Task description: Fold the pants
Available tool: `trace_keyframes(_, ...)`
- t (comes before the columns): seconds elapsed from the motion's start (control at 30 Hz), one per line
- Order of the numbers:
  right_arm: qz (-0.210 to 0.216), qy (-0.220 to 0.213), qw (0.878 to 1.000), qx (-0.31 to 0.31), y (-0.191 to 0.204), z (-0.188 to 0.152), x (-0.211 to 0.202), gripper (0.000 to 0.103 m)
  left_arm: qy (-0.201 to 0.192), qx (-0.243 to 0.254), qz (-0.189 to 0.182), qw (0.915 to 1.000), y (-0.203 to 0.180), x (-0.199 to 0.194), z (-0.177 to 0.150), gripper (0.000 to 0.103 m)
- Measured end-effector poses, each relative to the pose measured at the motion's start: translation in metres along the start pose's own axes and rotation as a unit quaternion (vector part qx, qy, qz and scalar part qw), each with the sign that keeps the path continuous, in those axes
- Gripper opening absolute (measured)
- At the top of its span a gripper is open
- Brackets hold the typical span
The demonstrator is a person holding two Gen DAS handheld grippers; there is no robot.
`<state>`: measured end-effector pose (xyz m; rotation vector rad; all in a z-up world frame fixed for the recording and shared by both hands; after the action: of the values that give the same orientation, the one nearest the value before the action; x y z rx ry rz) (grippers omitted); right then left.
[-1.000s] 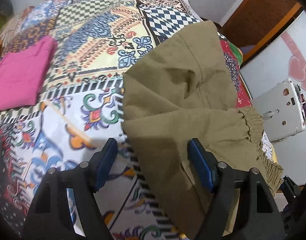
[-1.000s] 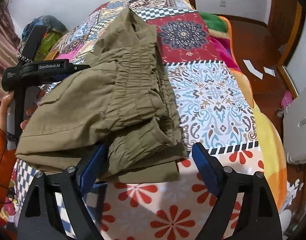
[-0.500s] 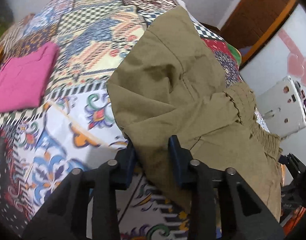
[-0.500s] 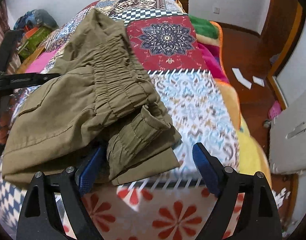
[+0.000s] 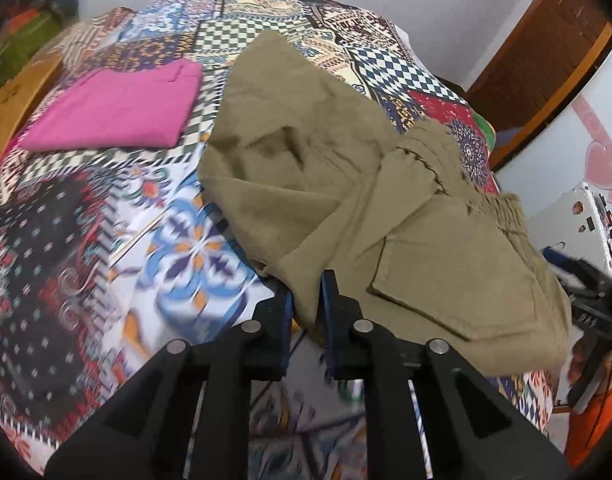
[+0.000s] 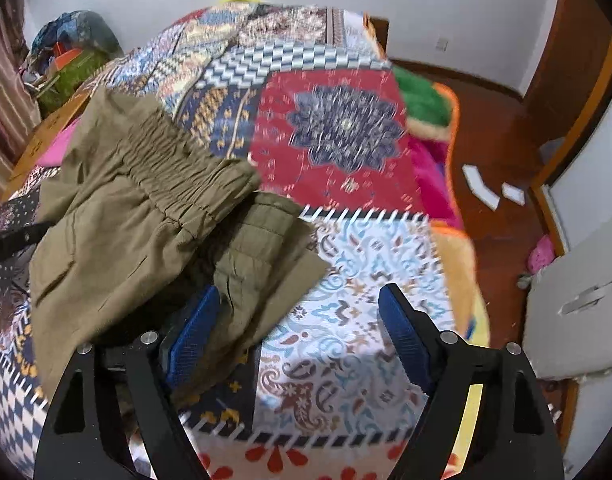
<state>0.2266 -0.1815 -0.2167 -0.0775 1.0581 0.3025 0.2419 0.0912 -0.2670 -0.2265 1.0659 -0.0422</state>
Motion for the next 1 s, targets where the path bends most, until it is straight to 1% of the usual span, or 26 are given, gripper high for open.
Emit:
trace_keyframes(0.1, 0.004, -0.018, 1.0, -0.002, 0.002, -0.003, -0.023, 0.078, -0.006, -0.007, 0.001, 1.0, 0.003, -0.014, -0.013, 0.013)
trace_keyframes(0.23, 0.018, -0.036, 0.999, -0.007, 0.012, -0.003, -0.048, 0.078, -0.011, -0.025, -0.011, 0.9996, 0.007, -0.034, -0.033, 0.013)
trace_keyframes(0.33, 0.04, -0.052, 0.998, -0.013, 0.03, -0.002, -0.062, 0.078, -0.016, -0.036, -0.018, 0.9991, 0.008, -0.045, -0.046, 0.013)
trace_keyframes(0.43, 0.052, -0.061, 0.996, -0.028, 0.053, -0.004, -0.065, 0.079, -0.018, -0.047, -0.029, 0.9983, 0.009, -0.054, -0.057, 0.013)
trace_keyframes(0.5, 0.053, -0.051, 0.996, -0.04, 0.064, -0.007, -0.055, 0.079, -0.017, -0.056, -0.041, 0.9975, 0.01, -0.059, -0.063, 0.013)
trace_keyframes(0.57, 0.053, -0.028, 0.997, -0.048, 0.073, -0.014, -0.036, 0.078, -0.017, -0.058, -0.047, 0.997, 0.011, -0.065, -0.07, 0.013)
trace_keyframes(0.67, 0.049, 0.006, 0.998, -0.047, 0.075, -0.024, -0.01, 0.078, -0.016, -0.06, -0.054, 0.9966, 0.017, -0.073, -0.078, 0.013)
trace_keyframes(0.73, 0.056, 0.016, 0.998, -0.032, 0.071, -0.027, -0.005, 0.078, -0.012, -0.057, -0.025, 0.998, 0.026, -0.078, -0.082, 0.013)
trace_keyframes(0.8, 0.064, 0.019, 0.998, -0.02, 0.066, -0.026, -0.007, 0.078, -0.015, -0.058, -0.011, 0.9982, 0.036, -0.084, -0.086, 0.013)
trace_keyframes(0.87, 0.059, 0.014, 0.998, -0.02, 0.065, -0.023, -0.014, 0.078, -0.018, -0.065, -0.004, 0.9977, 0.047, -0.089, -0.084, 0.013)
trace_keyframes(1.0, 0.046, -0.006, 0.998, -0.034, 0.068, -0.012, -0.028, 0.078, -0.044, -0.076, -0.005, 0.9961, 0.057, -0.098, -0.066, 0.013)
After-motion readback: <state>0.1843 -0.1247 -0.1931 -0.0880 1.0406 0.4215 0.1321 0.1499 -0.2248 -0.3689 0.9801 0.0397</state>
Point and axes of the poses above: each gripper's, at about its wrist camera, not at the fingertips, and x roughly the way its jaws point, y to its left, z to its top, the point moved 3 cm from there along x, roughly the way its jaws point, and after that the axes turned 5 degrees about x, right-handed, at the moved point
